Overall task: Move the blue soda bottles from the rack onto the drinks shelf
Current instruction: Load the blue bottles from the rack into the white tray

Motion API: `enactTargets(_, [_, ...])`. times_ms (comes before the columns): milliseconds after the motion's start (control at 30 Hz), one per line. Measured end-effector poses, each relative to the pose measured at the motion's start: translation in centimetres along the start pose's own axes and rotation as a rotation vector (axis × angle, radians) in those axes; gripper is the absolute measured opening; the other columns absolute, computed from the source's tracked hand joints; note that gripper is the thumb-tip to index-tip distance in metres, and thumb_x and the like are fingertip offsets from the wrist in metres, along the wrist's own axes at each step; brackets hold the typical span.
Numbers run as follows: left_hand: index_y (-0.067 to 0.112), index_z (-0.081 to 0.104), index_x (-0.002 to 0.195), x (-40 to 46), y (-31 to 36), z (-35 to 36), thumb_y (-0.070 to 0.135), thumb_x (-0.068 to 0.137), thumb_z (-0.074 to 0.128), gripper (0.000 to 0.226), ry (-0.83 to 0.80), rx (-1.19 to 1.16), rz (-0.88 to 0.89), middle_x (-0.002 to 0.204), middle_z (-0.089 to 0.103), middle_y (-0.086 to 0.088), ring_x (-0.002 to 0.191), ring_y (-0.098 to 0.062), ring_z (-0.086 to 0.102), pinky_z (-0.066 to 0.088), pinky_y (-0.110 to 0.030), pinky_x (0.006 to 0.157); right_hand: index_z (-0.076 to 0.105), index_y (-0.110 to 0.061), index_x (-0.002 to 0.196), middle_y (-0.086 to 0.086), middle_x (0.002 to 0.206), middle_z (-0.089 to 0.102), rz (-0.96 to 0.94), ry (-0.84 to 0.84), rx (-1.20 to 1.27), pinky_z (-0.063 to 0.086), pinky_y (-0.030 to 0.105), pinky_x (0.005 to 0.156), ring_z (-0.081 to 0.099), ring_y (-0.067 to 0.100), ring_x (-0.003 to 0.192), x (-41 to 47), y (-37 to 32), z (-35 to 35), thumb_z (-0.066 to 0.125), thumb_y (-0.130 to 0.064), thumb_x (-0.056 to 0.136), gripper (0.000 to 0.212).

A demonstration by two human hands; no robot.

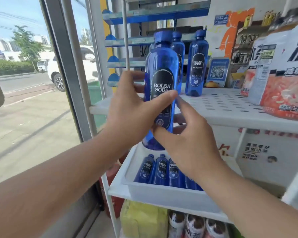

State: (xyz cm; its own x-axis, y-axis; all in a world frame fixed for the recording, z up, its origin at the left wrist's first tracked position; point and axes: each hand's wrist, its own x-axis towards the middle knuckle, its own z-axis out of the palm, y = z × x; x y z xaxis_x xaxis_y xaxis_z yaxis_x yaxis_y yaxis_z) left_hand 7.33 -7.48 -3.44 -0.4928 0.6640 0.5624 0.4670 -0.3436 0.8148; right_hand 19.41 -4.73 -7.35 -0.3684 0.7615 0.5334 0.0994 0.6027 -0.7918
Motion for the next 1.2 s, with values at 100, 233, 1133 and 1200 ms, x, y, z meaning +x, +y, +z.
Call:
enactTargets(100, [0.035, 0.053, 0.105, -4.6, -2.2, 0.1, 0.048, 0.060, 0.083, 0.055, -0.022, -0.022, -0.086, 0.091, 0.064, 0.026, 0.076, 0.000, 0.069, 0.058, -0.026, 0.060, 0.052, -0.055, 0.116, -0.013, 0.091, 0.069, 0.049, -0.049, -0.053, 0.057, 0.031, 0.069, 0.065, 0.005, 0.080, -4.3, 2.7, 0.4, 0.069, -0.046, 0.073, 0.048])
enactTargets(233, [0.040, 0.057, 0.106, -9.5, -6.5, -0.1, 0.055, 0.059, 0.084, 0.056, -0.028, 0.015, -0.237, 0.098, 0.067, 0.023, 0.085, -0.002, 0.068, 0.056, -0.025, 0.067, 0.038, -0.055, 0.136, -0.021, 0.097, 0.058, 0.131, -0.097, -0.137, 0.052, 0.016, 0.076, 0.061, -0.002, 0.093, -9.0, 6.7, 2.4, 0.059, -0.059, 0.062, 0.077])
enactTargets(1133, [0.008, 0.039, 0.071, 1.7, -24.9, 8.0, 0.029, 0.096, 0.050, 0.035, -0.423, 0.972, -0.581, 0.079, 0.049, -0.009, 0.076, -0.025, 0.051, 0.038, -0.030, 0.063, 0.058, -0.009, 0.127, 0.015, 0.120, 0.067, 0.556, -0.637, -0.373, 0.050, 0.036, 0.091, 0.063, 0.027, 0.102, 3.6, 19.0, 10.2, 0.060, -0.029, 0.093, 0.039])
enactTargets(1200, [0.003, 0.050, 0.084, 1.7, -25.1, 8.0, 0.027, 0.098, 0.048, 0.028, -0.450, 1.004, -0.543, 0.078, 0.048, -0.009, 0.086, -0.029, 0.053, 0.039, -0.031, 0.070, 0.055, -0.010, 0.129, 0.015, 0.121, 0.066, 0.542, -0.615, -0.362, 0.051, 0.039, 0.098, 0.062, 0.029, 0.105, 3.5, 19.0, 10.3, 0.061, -0.029, 0.093, 0.042])
